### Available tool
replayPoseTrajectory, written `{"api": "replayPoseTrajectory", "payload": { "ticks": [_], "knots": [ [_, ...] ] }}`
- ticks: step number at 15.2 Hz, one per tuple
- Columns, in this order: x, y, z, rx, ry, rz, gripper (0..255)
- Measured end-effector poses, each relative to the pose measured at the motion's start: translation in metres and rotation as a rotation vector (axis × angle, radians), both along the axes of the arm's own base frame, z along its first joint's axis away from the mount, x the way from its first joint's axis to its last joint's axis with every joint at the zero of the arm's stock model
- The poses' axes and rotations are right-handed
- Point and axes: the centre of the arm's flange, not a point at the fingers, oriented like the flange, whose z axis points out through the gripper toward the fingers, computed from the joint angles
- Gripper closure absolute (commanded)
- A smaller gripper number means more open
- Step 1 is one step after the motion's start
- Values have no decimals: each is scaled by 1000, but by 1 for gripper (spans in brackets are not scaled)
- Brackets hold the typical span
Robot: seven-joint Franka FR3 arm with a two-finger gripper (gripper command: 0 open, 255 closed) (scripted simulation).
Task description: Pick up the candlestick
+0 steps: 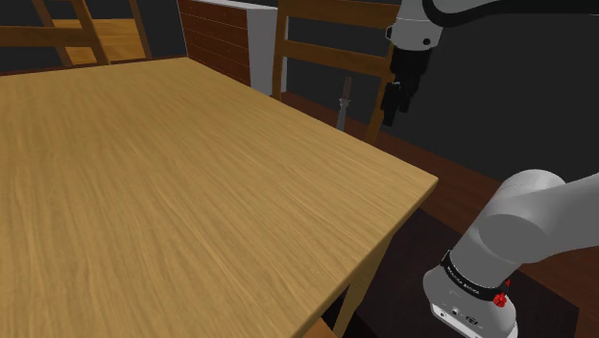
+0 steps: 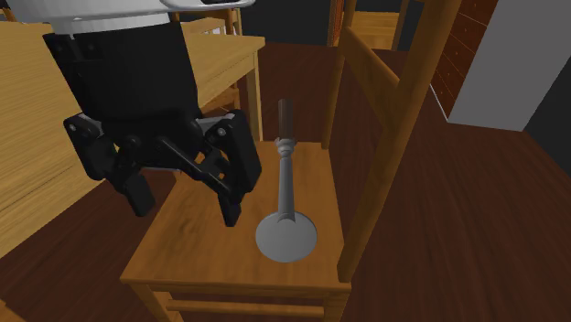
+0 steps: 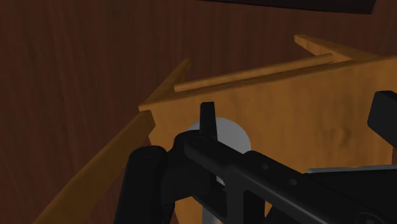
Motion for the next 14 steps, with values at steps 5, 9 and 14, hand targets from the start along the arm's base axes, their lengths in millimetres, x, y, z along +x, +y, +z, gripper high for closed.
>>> {"api": "replayPoseTrajectory", "payload": {
  "ticks": [5,9,14],
  "knots": [
    [26,-13,-3,11,-73,70,0],
    [59,-32,-6,25,-169,163,0],
    [104,-46,-4,42,-295,282,0]
  ]
}}
